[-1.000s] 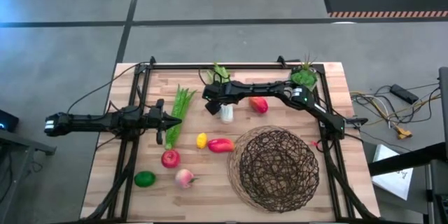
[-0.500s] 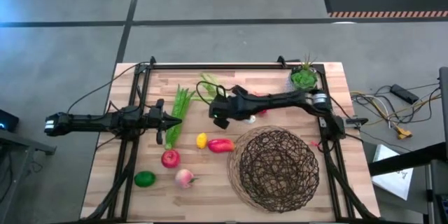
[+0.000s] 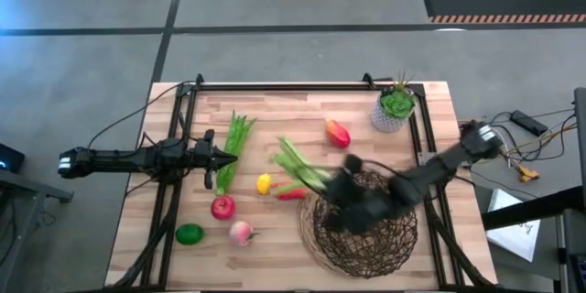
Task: Build produce basket
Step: Put the celery into the wire basket
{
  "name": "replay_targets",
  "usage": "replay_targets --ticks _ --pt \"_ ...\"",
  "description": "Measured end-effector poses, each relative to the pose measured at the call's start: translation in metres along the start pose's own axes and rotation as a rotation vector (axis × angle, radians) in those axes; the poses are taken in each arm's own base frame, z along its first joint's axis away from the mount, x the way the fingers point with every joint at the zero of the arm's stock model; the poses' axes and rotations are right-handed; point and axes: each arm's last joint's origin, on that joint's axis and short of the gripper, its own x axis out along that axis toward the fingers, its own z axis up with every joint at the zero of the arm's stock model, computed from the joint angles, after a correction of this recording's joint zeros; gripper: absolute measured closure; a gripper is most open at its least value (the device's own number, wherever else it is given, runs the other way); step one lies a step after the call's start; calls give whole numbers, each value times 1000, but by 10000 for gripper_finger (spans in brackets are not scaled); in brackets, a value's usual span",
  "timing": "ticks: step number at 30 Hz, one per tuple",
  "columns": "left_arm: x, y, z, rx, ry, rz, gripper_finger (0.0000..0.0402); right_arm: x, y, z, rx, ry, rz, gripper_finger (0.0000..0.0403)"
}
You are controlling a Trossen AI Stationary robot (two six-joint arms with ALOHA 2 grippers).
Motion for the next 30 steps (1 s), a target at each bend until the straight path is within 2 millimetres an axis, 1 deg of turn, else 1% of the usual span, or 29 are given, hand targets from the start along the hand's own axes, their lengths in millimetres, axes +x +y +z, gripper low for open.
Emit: replay_targets --ticks 2,5,8,11,13,20,27,30 --pt "0 0 0 0 0 0 401 -12 7 -23 64 6 18 359" --pt "0 0 0 0 0 0 401 -17 13 -58 163 40 16 358" --pt "0 0 0 0 0 0 401 -12 13 -87 288 80 -13 357" --pt "0 0 0 0 0 0 401 -1 10 -107 400 125 -61 357" --pt "0 0 0 0 0 0 401 5 10 -118 438 163 -79 356" --pt "0 0 0 0 0 0 401 11 6 -141 476 350 -94 356" --pt "0 0 0 0 0 0 402 8 5 -148 453 532 -68 356" --pt "0 0 0 0 0 1 401 7 3 -148 437 557 -81 355"
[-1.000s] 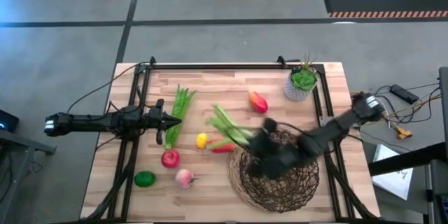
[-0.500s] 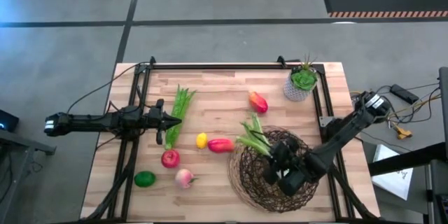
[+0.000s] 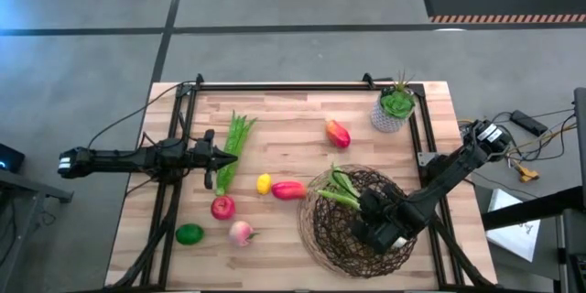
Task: Build produce basket
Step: Put the celery into the wire basket
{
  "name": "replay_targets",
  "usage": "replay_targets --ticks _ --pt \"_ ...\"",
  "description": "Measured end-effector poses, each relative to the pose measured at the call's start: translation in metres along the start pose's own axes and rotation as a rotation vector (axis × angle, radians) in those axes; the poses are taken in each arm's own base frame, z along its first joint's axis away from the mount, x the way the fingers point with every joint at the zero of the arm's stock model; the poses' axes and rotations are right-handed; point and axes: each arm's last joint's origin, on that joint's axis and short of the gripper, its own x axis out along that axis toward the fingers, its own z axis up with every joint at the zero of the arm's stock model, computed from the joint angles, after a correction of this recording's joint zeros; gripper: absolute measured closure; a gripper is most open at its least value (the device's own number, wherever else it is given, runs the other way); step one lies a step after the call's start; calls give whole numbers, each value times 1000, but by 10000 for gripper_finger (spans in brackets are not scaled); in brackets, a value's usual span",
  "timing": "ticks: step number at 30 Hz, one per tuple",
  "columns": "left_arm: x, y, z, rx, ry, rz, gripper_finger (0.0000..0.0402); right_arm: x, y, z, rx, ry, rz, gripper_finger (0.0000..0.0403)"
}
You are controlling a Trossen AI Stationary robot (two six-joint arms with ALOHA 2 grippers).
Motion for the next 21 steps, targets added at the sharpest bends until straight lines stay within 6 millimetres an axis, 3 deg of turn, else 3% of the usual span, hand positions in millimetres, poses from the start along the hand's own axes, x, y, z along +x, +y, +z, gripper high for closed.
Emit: replay_targets --ticks 9,15,21 --pt "0 0 0 0 0 0 401 16 -5 -8 -43 31 -43 339" --pt "0 0 0 0 0 0 401 21 -1 -9 -71 37 -42 260" --pt "0 0 0 0 0 0 401 3 11 0 -144 18 32 183"
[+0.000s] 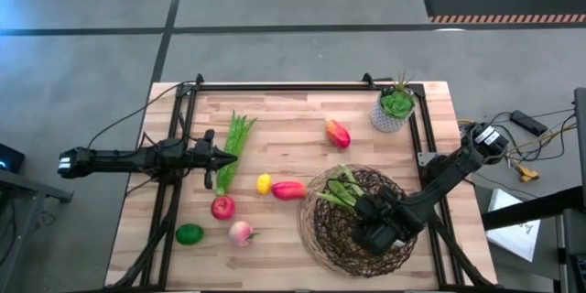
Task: Build produce basket
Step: Put the celery into the wire basket
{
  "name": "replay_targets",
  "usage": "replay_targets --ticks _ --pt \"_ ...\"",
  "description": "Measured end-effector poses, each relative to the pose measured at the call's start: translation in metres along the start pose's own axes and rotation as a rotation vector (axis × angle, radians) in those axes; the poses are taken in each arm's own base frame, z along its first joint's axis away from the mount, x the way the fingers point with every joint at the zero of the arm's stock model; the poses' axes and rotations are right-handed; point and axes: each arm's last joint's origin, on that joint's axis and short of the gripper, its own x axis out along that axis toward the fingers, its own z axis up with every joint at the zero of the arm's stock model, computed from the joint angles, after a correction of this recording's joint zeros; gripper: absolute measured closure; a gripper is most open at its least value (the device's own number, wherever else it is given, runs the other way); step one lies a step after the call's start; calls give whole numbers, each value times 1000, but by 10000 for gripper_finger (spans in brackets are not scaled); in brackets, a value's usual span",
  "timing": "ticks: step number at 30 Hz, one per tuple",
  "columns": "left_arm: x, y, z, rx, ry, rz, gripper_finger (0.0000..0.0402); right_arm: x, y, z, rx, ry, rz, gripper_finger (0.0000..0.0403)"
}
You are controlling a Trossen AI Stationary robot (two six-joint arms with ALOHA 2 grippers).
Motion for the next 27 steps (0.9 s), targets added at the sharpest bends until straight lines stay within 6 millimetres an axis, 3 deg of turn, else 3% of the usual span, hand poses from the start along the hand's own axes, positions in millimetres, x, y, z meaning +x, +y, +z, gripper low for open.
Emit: replay_targets --ticks 6,15,19,27 --pt "0 0 0 0 0 0 401 -16 11 11 -16 -45 56 166" --pt "0 0 0 0 0 0 401 -28 16 15 -45 -58 74 185" --pt "0 0 0 0 0 0 401 -37 8 17 16 -27 -8 194" --pt "0 0 0 0 0 1 401 -22 -5 7 77 -6 -111 225"
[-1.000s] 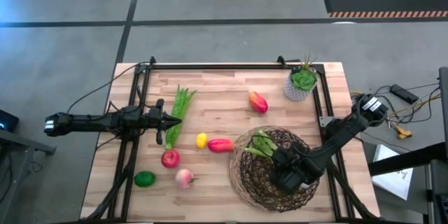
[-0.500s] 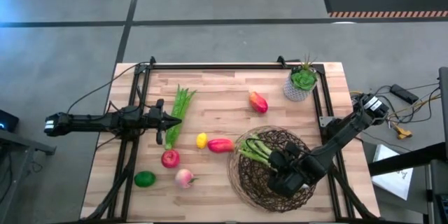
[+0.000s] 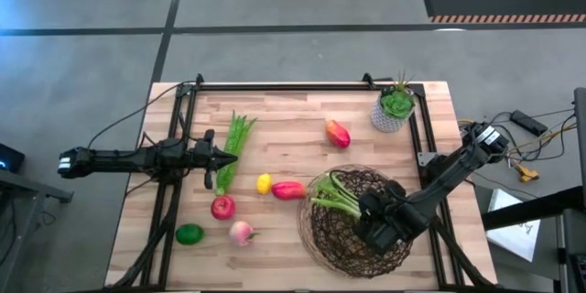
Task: Build produce basket
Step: Put the celery into the wire basket
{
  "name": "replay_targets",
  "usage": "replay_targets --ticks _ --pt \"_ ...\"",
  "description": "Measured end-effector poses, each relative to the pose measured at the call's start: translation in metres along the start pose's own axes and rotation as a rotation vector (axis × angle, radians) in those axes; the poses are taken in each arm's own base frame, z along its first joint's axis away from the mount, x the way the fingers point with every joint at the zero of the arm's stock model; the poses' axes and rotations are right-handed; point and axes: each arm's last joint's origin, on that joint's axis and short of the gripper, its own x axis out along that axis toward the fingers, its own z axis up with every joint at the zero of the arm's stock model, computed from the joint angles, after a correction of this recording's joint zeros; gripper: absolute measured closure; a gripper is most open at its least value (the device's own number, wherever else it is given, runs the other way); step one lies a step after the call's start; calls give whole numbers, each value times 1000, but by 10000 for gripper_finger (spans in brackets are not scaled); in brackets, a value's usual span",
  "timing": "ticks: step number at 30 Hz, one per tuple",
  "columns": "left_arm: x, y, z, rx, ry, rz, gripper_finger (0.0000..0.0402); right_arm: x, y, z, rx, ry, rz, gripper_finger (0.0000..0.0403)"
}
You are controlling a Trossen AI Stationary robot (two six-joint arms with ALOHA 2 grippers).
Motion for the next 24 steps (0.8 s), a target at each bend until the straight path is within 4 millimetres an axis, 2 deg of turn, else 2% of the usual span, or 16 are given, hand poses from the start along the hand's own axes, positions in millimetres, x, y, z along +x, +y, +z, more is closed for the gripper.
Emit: replay_targets --ticks 5,10,14,20,24 --pt "0 0 0 0 1 0 401 14 5 -3 -50 -19 71 224" --pt "0 0 0 0 0 0 401 32 0 -6 -73 -25 65 233" --pt "0 0 0 0 0 0 401 38 -4 -8 -78 -44 41 277" --pt "0 0 0 0 0 0 401 36 -4 -6 -92 -78 25 379" --pt "0 0 0 0 0 0 402 28 -1 -1 -86 -151 33 388"
